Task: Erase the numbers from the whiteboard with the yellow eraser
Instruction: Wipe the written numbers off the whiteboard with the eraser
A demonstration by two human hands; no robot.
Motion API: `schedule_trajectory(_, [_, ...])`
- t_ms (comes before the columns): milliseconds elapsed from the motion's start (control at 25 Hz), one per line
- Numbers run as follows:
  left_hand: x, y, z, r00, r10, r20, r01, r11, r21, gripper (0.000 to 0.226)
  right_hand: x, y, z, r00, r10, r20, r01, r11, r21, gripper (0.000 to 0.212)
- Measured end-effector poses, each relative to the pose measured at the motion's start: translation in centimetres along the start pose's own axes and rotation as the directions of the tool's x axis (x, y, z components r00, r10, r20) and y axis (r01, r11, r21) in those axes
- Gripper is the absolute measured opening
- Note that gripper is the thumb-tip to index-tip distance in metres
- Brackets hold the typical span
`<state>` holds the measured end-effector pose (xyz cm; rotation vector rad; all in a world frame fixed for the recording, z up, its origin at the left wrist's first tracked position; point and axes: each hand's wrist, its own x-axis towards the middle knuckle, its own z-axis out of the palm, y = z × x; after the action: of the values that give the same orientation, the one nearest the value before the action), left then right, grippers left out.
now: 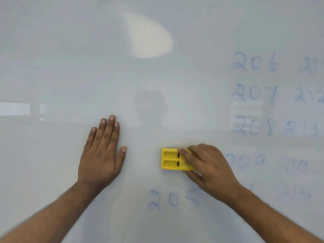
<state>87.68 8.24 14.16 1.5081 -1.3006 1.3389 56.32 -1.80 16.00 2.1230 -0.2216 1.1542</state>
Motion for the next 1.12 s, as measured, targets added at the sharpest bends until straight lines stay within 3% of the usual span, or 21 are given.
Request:
schedule_trajectory(120, [0.0,0.0,0.0,1.000,0.000,0.004,0.000,1.000,0.001,0.068,1.0,1.0,-0.4,0.991,0.121,-0.060,-0.120,0.993,0.010,0.048])
schedule_trajectory(280, [-0.2,0.0,0.0,1.000,-0.004,0.010,0.004,1.000,0.001,0.068,-0.9,-0.1,0.7,0.983,0.168,-0.079,-0.163,0.985,0.064,0.053])
schedule_trajectory(680, [-1.5,0.0,0.3,1.000,0.005,-0.004,-0.005,1.000,-0.011,0.069,-6.4,-1.4,0.2,0.990,0.003,0.142,-0.005,1.000,0.014,0.044])
schedule_trajectory(920, [-2.1,0.2,0.3,1.000,-0.012,0.028,0.012,1.000,-0.017,0.069,-3.3,-0.7,0.4,0.979,0.205,-0.014,-0.205,0.978,0.039,0.051])
schedule_trajectory(1120, [-3.3,0.4,0.5,0.999,-0.011,0.032,0.012,1.000,-0.023,0.069,-6.2,-3.0,1.9,0.989,0.145,0.016,-0.146,0.987,0.069,0.052])
